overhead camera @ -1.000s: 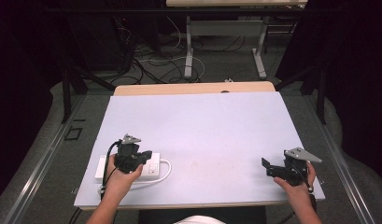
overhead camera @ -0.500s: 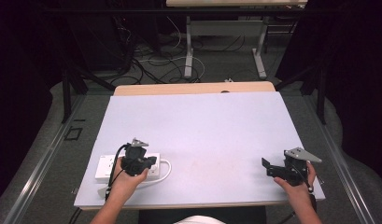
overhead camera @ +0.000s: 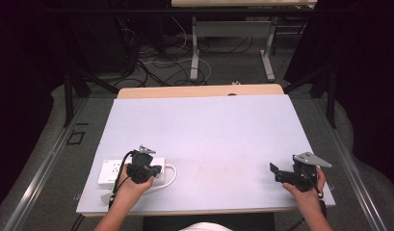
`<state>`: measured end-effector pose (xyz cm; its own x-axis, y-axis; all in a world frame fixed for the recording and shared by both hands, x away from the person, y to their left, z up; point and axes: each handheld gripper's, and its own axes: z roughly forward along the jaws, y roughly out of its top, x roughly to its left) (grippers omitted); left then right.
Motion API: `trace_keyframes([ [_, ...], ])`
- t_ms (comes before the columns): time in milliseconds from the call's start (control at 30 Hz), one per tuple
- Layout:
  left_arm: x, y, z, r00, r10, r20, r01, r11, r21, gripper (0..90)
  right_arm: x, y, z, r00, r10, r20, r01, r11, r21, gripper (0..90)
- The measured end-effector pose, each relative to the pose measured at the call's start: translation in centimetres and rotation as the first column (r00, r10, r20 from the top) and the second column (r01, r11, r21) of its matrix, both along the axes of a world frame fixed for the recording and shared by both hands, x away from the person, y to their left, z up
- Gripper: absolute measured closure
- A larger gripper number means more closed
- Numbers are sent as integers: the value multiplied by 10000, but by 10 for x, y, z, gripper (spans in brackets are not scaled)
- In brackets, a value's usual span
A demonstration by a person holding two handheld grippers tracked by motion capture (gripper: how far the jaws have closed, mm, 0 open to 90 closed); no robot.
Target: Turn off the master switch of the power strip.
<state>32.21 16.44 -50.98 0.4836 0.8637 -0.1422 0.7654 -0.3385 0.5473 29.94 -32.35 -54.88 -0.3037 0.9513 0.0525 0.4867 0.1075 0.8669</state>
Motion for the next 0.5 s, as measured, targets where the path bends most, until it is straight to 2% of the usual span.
trace_keyframes([
  [133,1,0,-2,9998,-29,-214,30,10000,60,900,0,0,0,10000,1,-5,-1,10000,-3,45],
  [233,1,1,-3,9996,-52,-267,56,9998,172,900,0,0,1,9999,27,-146,-27,10000,-40,45],
  [367,1,0,-4,9997,35,-250,-30,9998,202,900,0,0,0,10000,13,-5,-13,10000,-23,45],
  [500,2,1,-4,9995,-66,-293,73,9997,212,900,0,0,0,9999,69,-103,-69,10000,-41,45],
])
